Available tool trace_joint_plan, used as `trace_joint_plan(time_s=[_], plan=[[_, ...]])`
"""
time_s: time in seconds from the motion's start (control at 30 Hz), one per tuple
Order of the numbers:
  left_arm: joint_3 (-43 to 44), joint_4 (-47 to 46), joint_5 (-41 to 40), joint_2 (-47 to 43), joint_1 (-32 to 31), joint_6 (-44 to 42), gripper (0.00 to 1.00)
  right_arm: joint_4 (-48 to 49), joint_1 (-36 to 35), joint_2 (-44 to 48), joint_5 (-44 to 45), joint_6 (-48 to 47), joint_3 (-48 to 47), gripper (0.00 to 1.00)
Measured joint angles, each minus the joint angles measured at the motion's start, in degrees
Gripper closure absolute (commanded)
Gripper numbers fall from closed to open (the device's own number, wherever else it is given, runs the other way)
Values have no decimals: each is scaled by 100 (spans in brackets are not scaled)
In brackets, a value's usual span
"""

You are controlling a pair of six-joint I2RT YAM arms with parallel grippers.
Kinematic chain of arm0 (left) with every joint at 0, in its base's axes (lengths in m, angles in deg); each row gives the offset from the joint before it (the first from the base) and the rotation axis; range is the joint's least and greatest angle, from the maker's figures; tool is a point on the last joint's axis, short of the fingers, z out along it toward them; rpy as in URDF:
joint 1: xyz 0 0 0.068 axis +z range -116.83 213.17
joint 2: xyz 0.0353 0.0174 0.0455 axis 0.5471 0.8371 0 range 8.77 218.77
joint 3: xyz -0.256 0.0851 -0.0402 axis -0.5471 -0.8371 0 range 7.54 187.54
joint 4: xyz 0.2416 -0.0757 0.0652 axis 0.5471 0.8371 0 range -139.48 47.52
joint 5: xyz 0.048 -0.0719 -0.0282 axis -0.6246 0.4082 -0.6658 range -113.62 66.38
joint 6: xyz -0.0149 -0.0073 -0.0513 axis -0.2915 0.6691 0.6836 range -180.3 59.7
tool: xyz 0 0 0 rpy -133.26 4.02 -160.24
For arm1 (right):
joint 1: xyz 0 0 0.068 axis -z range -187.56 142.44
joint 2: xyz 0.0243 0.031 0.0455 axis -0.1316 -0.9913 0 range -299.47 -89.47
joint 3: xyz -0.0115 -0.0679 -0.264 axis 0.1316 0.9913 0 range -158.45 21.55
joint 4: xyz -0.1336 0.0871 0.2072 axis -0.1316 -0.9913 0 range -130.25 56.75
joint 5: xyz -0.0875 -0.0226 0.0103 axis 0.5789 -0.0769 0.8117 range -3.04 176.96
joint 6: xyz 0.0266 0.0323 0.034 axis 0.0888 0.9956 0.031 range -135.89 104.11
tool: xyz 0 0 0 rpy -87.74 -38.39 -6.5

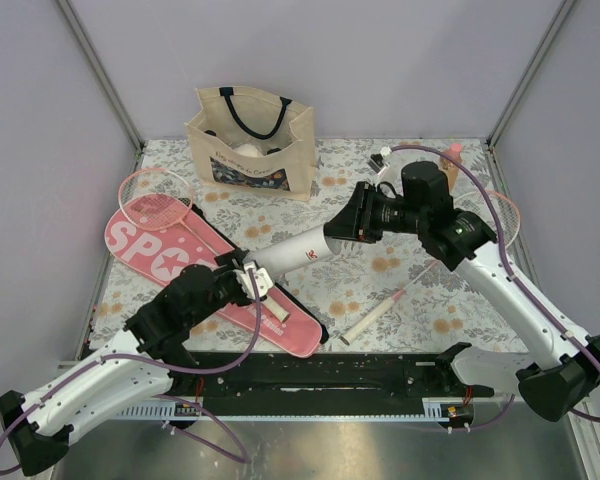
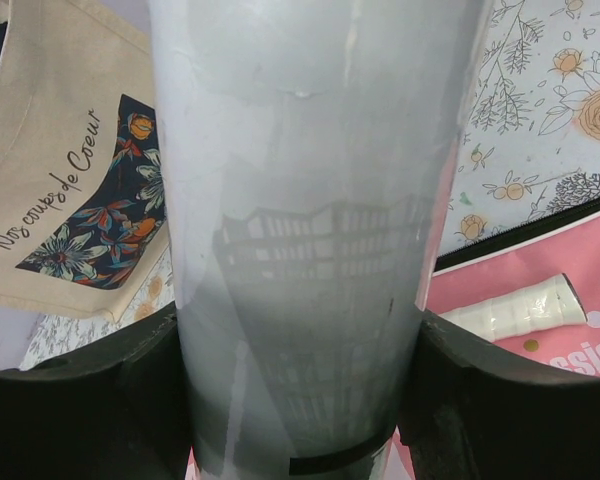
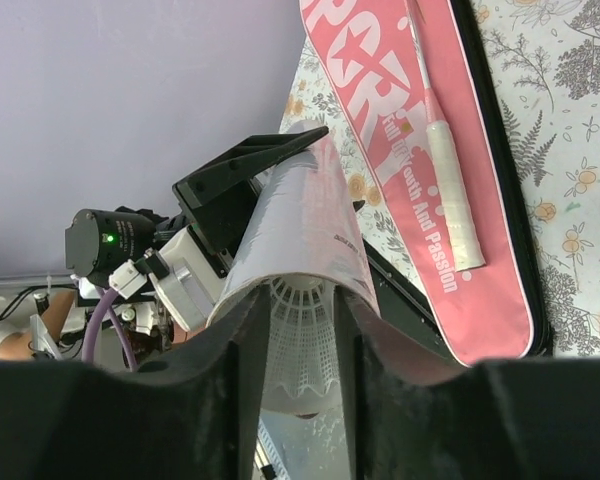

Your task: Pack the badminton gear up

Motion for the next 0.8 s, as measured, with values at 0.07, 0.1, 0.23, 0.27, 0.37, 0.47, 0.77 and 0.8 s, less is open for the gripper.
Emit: trace_joint_plan(time_s=[0.07, 0.1, 0.23, 0.27, 0.37, 0.47, 0.77, 0.8], plan=[[0, 11, 2, -22, -2, 15, 46, -278, 0, 0, 11, -105, -199, 52], [0, 22, 2, -46, -2, 20, 46, -446, 0, 0, 31, -179, -332, 51], [0, 35, 0, -153, -7, 103, 47, -1071, 2, 114, 299, -514, -970, 49], [0, 37, 0, -177, -7, 120, 47, -1134, 2, 197, 339, -566, -1060, 49], [0, 48, 0, -264, -7, 164, 47, -1272, 2, 431, 417, -688, -1150, 44], [0, 70, -2, -365, -7, 173, 47, -1373, 2, 487, 409, -839, -1158, 37], [0, 66, -570, -686, -20, 269, 47, -1318, 9, 448, 1449, -1093, -315, 37], [0, 46, -730, -723, -24, 273, 47, -1316, 15, 420, 1652, -1093, -120, 39]])
